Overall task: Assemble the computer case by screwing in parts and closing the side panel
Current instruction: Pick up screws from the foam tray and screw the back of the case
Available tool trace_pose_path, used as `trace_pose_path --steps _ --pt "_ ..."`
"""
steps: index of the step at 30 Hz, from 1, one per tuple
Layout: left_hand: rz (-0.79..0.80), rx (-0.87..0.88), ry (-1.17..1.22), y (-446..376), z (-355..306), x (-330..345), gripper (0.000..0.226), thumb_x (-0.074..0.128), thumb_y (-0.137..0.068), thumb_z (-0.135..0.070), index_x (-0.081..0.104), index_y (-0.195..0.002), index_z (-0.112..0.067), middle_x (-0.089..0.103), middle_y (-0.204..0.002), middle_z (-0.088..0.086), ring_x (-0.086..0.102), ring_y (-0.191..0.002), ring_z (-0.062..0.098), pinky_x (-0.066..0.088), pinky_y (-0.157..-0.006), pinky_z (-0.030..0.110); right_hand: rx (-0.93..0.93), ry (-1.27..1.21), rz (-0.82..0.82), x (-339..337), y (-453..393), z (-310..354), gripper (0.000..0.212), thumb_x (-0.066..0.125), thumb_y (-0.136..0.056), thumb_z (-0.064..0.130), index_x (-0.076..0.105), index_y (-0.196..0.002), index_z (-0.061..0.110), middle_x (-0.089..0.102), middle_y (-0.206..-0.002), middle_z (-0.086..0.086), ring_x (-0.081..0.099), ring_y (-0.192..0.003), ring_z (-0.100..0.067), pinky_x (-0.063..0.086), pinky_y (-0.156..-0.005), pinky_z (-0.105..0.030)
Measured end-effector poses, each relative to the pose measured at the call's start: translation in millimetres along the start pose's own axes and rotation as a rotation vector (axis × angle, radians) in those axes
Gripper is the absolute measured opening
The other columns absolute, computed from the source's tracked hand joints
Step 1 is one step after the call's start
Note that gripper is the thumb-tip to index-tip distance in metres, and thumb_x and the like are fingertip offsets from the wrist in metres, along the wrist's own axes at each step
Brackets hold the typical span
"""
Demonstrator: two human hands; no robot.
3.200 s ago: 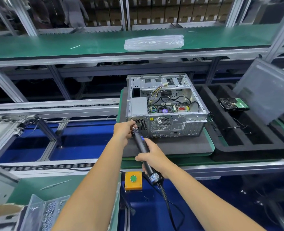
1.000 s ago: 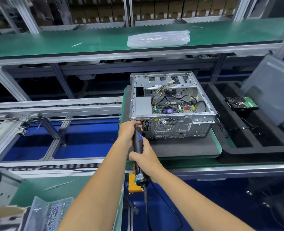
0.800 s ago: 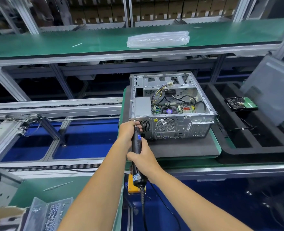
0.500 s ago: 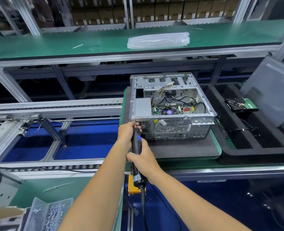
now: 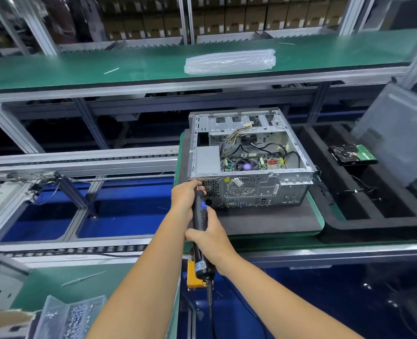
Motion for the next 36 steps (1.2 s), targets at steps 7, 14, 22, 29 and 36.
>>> trace_pose_path --steps 7,14,22,29,36 --pt "-0.023 0.013 0.053 0 -1 2 0.011 0.054 -0.087 0.003 0.06 -0.077 0.001 0.057 -0.064 0.01 0.052 -0.051 0.016 0.049 -0.049 0.023 0.001 0.033 0.008 -2 3 5 0.073 0.067 -0.065 0.025 0.04 -0.132 0.037 0.062 -0.097 -0.002 0.064 -0.081 -0.019 0.06 -0.077 -0.047" --pt "-0.056 0.005 -0.007 -8 4 -1 0.005 0.061 -0.082 -0.003 0.065 -0.079 -0.002 0.063 -0.064 0.009 0.057 -0.055 0.018 0.052 -0.059 0.028 -0.003 0.054 0.017 -5 4 7 0.073 0.066 -0.066 0.023 0.038 -0.133 0.037 0.061 -0.1 -0.008 0.064 -0.078 -0.022 0.059 -0.077 -0.049" --pt "-0.329 0.528 -0.526 -10 -69 -8 0.021 0.047 -0.079 -0.014 0.046 -0.058 -0.017 0.045 -0.057 -0.003 0.037 -0.059 0.022 0.028 -0.049 0.026 -0.003 0.031 0.029 -9 6 8 0.084 0.066 -0.079 0.022 0.024 -0.151 0.036 0.049 -0.088 0.028 0.06 -0.075 0.01 0.041 -0.052 -0.003" --pt "0.188 0.632 -1.317 -50 -102 55 0.049 0.052 -0.092 -0.021 0.044 -0.138 -0.011 0.042 -0.144 0.008 0.037 -0.133 0.027 0.032 -0.106 0.036 0.002 0.074 0.03 -10 1 9 0.096 0.067 -0.078 0.028 0.013 -0.157 0.029 0.048 -0.112 0.006 0.062 -0.093 -0.013 0.047 -0.067 -0.019" --pt "0.326 0.533 -1.55 -76 -76 71 0.07 0.051 -0.092 -0.045 0.027 -0.147 -0.008 0.029 -0.152 0.011 0.03 -0.138 0.029 0.028 -0.112 0.044 0.0 0.125 0.034 -12 -2 8 0.097 0.067 -0.077 0.029 0.012 -0.157 0.027 0.052 -0.109 0.005 0.053 -0.082 0.001 0.041 -0.056 -0.013"
Point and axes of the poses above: each hand's wrist, its own y-axis away from the middle knuckle, its own x-axis out of the palm, z = x × y, the point moved 3 cm from there along -y, towards the middle knuckle
